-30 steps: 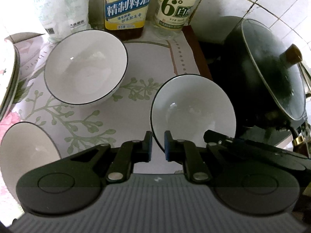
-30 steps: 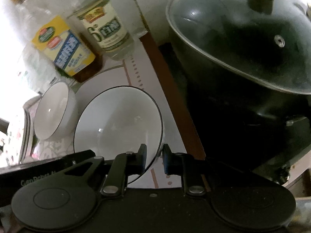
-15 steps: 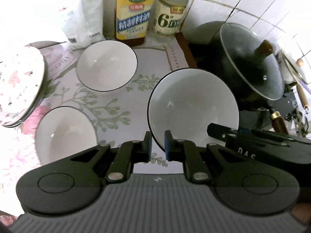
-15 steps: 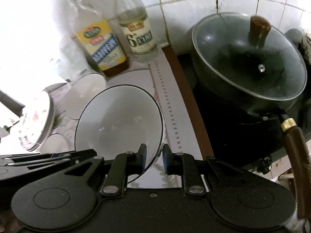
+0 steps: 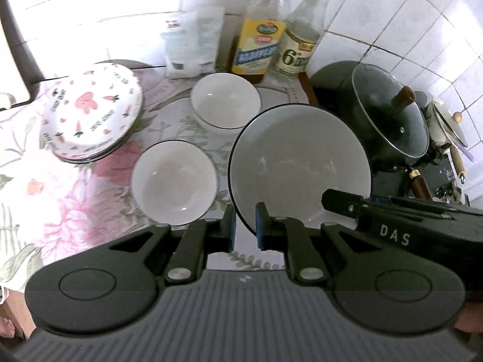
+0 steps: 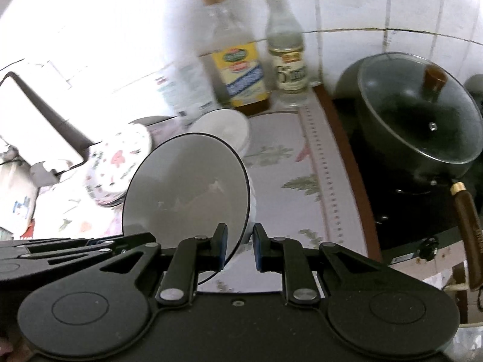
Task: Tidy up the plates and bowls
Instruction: 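Carry the white bowl over the first bowl and lower it inside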
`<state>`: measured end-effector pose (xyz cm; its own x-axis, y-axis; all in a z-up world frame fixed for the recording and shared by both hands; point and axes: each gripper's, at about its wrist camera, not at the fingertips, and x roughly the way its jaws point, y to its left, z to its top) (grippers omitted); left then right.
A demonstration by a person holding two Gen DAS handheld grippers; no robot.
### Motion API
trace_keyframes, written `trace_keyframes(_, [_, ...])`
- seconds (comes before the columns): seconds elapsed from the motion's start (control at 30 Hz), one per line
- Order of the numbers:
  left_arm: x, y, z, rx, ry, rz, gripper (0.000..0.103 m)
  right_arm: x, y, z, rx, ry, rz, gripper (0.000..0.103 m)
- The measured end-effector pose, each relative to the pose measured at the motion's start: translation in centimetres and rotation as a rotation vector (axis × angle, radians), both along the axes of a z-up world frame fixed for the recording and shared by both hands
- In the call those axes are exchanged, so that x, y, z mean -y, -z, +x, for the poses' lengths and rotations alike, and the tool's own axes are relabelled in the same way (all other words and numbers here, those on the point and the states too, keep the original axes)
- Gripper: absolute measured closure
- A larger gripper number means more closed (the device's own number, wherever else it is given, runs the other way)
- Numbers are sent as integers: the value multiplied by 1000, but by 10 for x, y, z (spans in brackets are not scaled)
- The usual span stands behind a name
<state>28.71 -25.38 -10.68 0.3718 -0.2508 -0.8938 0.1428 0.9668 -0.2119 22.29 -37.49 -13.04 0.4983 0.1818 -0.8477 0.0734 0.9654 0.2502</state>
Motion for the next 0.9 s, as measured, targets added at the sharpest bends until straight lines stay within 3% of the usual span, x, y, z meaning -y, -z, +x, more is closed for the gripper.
trace_keyframes(0.43, [-59,-7,-19,9,-96,20,91,-58,0,11,-21,-139,19,81])
trace_keyframes(0.9, [-89,34,4,-39,-168,4,91,-93,31,54,-125,-226,-22,81])
